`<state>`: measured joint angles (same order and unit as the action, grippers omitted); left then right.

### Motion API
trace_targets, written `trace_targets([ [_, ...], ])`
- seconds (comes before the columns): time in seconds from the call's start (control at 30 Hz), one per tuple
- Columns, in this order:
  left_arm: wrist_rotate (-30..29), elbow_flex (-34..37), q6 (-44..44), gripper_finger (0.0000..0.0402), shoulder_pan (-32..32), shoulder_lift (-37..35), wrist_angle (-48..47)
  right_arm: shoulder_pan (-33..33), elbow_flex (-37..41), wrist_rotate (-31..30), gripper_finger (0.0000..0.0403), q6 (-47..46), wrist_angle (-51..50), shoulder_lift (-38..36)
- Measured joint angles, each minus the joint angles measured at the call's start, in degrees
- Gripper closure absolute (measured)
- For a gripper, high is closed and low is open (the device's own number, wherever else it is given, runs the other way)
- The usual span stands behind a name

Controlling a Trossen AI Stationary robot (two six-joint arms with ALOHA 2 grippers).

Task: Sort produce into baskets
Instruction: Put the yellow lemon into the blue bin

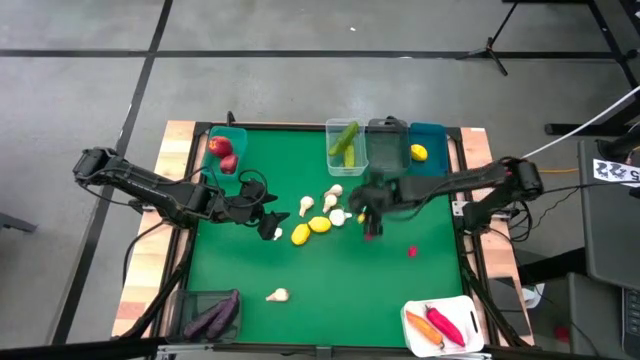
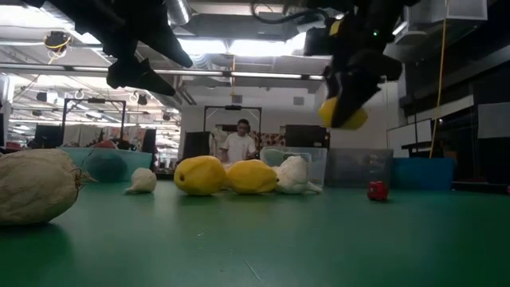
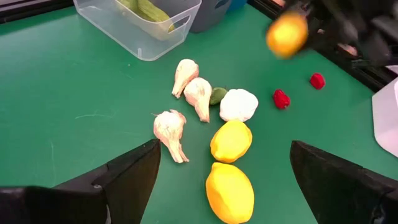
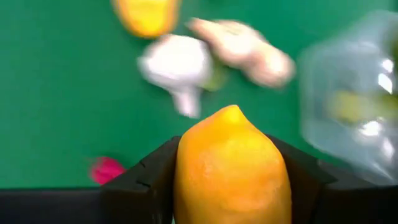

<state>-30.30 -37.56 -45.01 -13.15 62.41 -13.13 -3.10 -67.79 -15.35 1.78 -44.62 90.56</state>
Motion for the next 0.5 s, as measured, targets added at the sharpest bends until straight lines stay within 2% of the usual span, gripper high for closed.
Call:
trace_targets([
  [0.1, 0.0, 0.0, 0.0, 0.0052, 0.0, 0.0, -0.1, 4.7, 0.0, -2.1, 0.0191, 0.0, -3.2, -4.1],
  [0.23, 0.0, 0.0, 0.1, 0.0052, 0.0, 0.0, -0.7, 12.4, 0.0, -5.1, 0.0204, 0.2, -7.1, -8.8],
  [0.37, 0.0, 0.0, 0.0, 0.0052, 0.0, 0.0, -1.7, 22.0, 0.0, -5.2, 0.0207, 0.2, -9.4, -11.8],
  [0.5, 0.0, 0.0, 0.0, 0.0052, 0.0, 0.0, -1.7, 31.7, 0.0, -4.5, 0.0187, 0.2, -9.9, -13.3],
])
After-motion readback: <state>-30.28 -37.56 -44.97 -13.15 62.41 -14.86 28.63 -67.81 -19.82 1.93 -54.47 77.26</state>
